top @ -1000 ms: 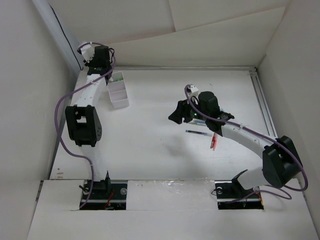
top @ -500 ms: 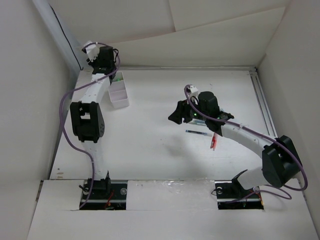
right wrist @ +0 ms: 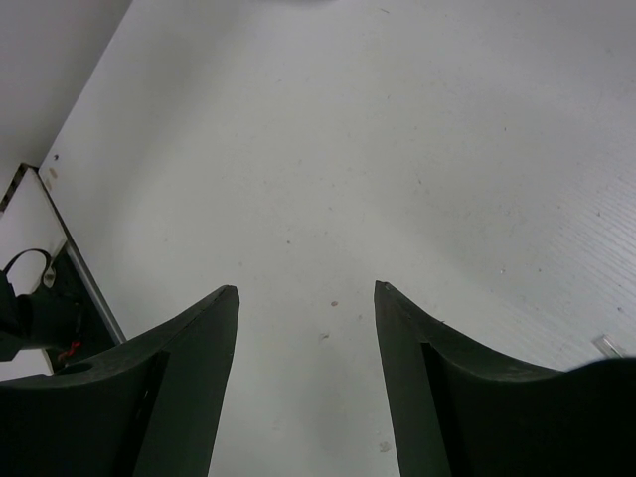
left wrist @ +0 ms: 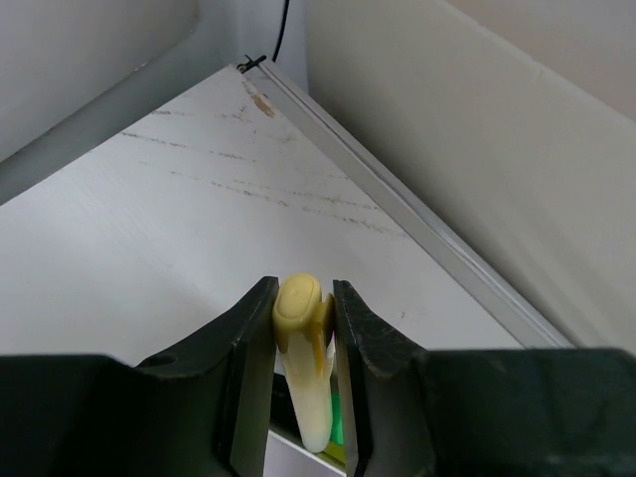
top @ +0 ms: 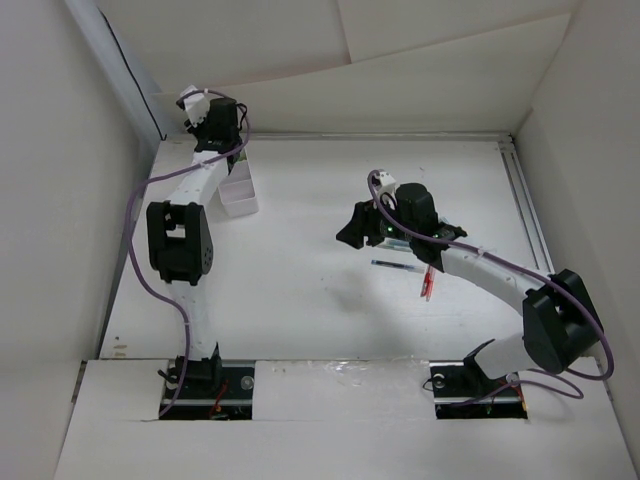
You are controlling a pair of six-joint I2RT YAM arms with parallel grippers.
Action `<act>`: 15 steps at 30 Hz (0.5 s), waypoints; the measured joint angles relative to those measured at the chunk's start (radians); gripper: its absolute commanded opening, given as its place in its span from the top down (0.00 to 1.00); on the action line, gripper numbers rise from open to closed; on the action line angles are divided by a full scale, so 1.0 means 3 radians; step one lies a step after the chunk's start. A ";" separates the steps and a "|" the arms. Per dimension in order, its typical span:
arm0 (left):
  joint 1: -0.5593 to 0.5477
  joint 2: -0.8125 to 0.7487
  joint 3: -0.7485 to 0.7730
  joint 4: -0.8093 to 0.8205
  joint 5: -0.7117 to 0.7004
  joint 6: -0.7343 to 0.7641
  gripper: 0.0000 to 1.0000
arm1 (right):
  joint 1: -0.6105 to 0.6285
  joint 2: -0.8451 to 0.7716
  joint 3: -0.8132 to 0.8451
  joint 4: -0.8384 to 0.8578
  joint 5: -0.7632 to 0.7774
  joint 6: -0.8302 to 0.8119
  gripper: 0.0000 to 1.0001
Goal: Sort the stationery into containers
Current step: Place the stationery in the storage box.
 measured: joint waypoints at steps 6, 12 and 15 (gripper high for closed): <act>0.0003 -0.0057 -0.0175 0.0024 0.0034 0.0023 0.68 | 0.0000 0.0000 0.0000 0.0001 0.0001 -0.0001 0.37; -0.0018 -0.0249 -0.0350 0.0050 0.0104 0.0019 0.57 | 0.0000 0.0000 0.0000 0.0003 0.0003 0.0000 0.37; -0.0048 -0.0423 -0.0458 0.0080 0.0159 0.0013 0.56 | 0.0000 0.0000 0.0000 0.0003 0.0024 -0.0001 0.37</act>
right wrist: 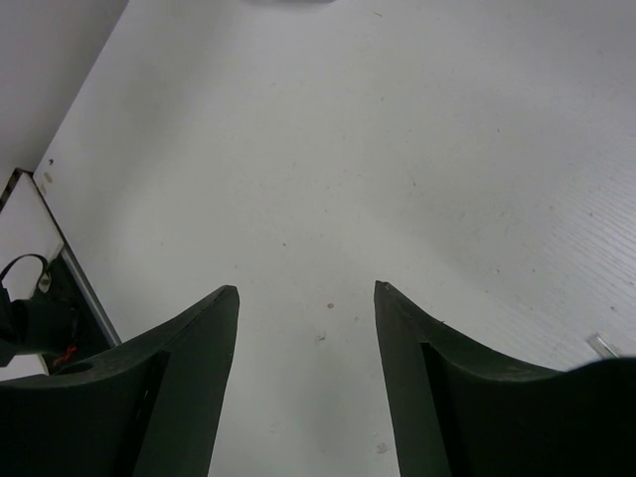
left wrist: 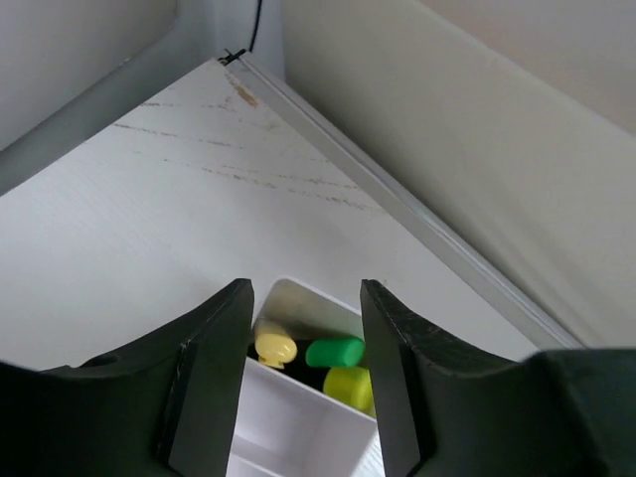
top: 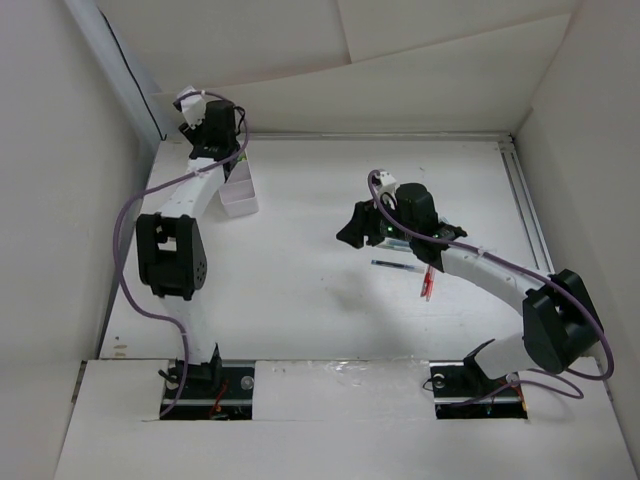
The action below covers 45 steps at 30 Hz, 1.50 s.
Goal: Sort the stationery into containers
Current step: Place the stationery in the storage box, then pick up the pen from the center of the board.
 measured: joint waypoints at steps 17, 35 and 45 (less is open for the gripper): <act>-0.1005 -0.1446 -0.1353 0.0713 0.0467 -0.0559 0.65 | -0.0123 -0.0697 -0.0347 -0.0015 0.1258 0.0146 0.96; -0.2316 -0.1471 -0.2720 0.1175 0.1617 -0.0682 0.74 | -0.0879 -0.0495 -0.0364 -0.0584 0.2530 0.0580 0.61; -0.2505 -0.1371 -0.2876 0.1448 0.2298 -0.0548 0.77 | -0.1860 -0.0324 -0.0340 -0.0807 0.2472 0.0579 0.59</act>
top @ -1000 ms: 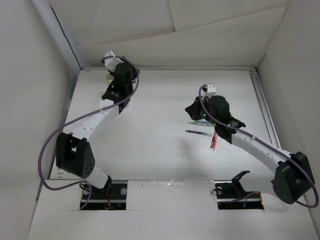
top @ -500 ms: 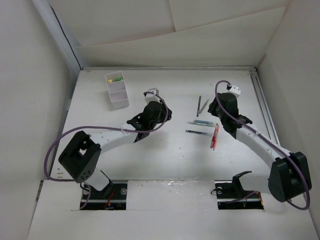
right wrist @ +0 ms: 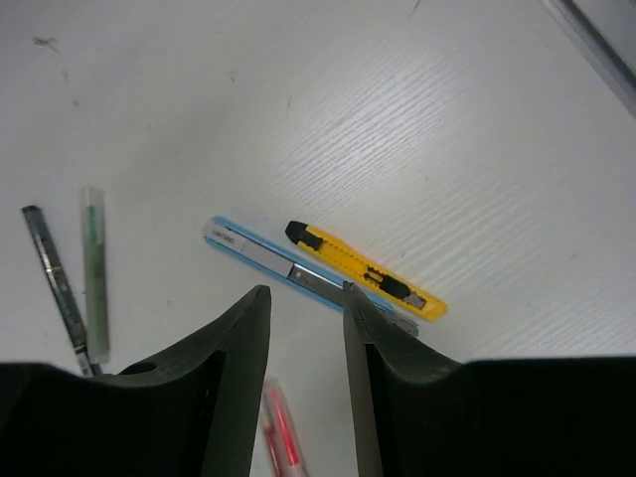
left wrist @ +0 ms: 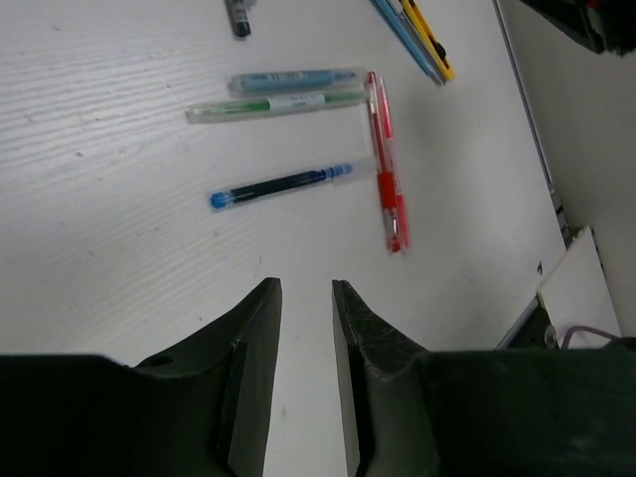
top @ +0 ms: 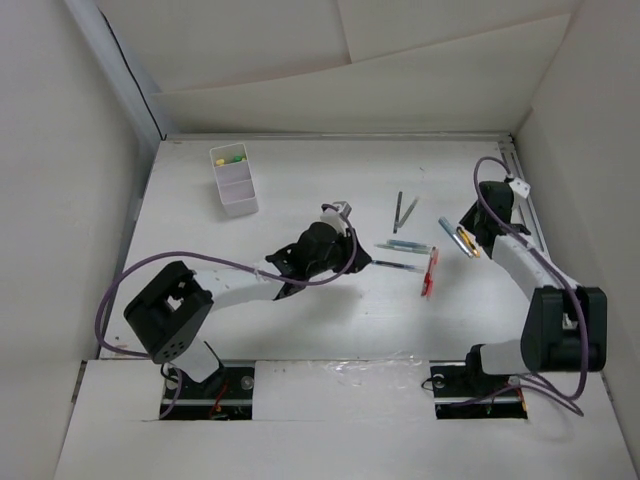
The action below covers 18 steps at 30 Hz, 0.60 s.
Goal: Sort the stationery into containers
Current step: Pick up the pen from the center of the board.
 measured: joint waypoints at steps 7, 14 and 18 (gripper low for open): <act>-0.0011 -0.0078 -0.0144 0.0088 0.0243 0.0067 0.77 | -0.0083 0.0942 0.0607 -0.0272 -0.0406 -0.0243 0.56; -0.0011 -0.0534 -0.0254 0.0078 0.0245 0.0104 0.76 | -0.0064 0.1155 0.0744 -0.0537 -0.0552 -0.0402 0.51; -0.0011 -0.0632 -0.0256 0.0120 0.0248 0.0106 0.76 | -0.0064 0.1255 0.0875 -0.0591 -0.0576 -0.0459 0.32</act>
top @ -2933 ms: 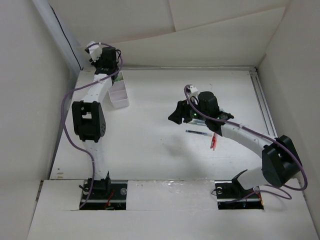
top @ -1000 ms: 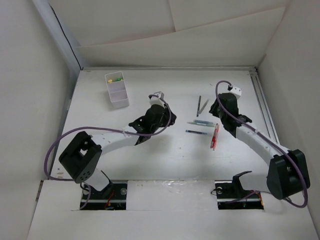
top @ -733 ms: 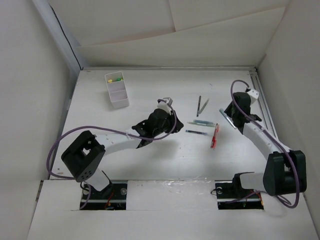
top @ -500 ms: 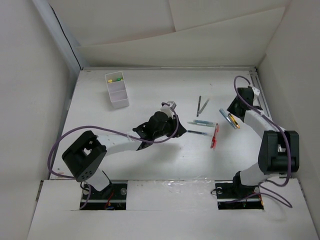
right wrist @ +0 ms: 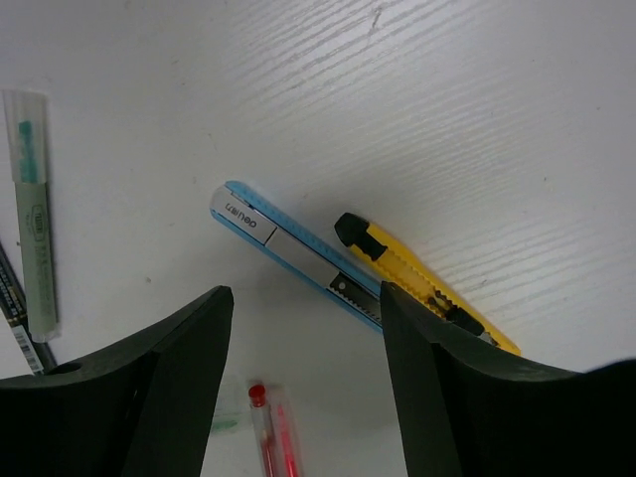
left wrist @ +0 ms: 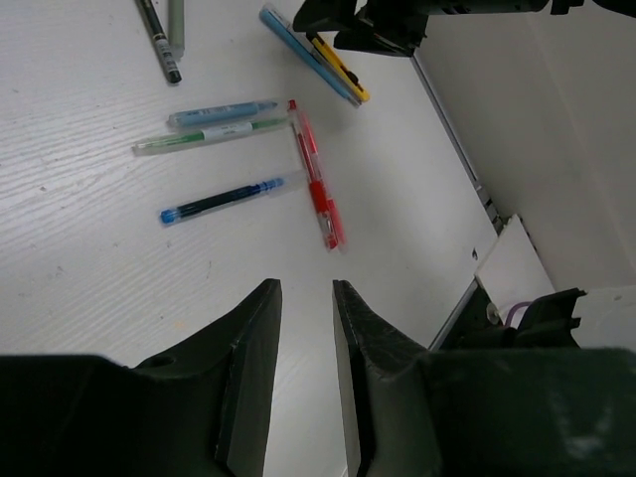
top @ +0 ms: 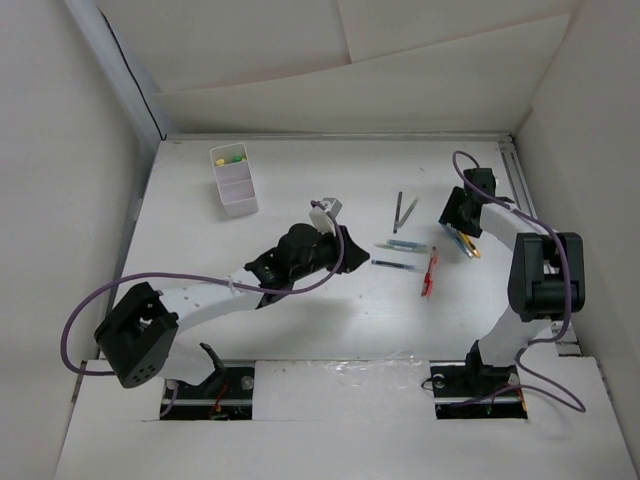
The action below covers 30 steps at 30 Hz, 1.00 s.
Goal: Sort the stationery into containers
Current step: Pick up the pen from the center of the board.
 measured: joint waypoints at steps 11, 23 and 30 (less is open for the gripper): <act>0.0045 0.0000 -0.0062 -0.0005 0.0055 -0.0003 0.76 | 0.0009 0.0126 0.0092 -0.0095 -0.0142 -0.0137 0.33; 0.0051 0.0000 -0.0067 -0.0005 0.0058 -0.0003 0.76 | 0.0074 0.0329 0.0242 -0.0168 -0.0024 -0.0173 0.40; 0.0071 0.0001 -0.0067 -0.0005 0.0069 -0.0003 0.76 | 0.0103 0.0356 0.0267 -0.0177 0.0001 -0.0195 0.50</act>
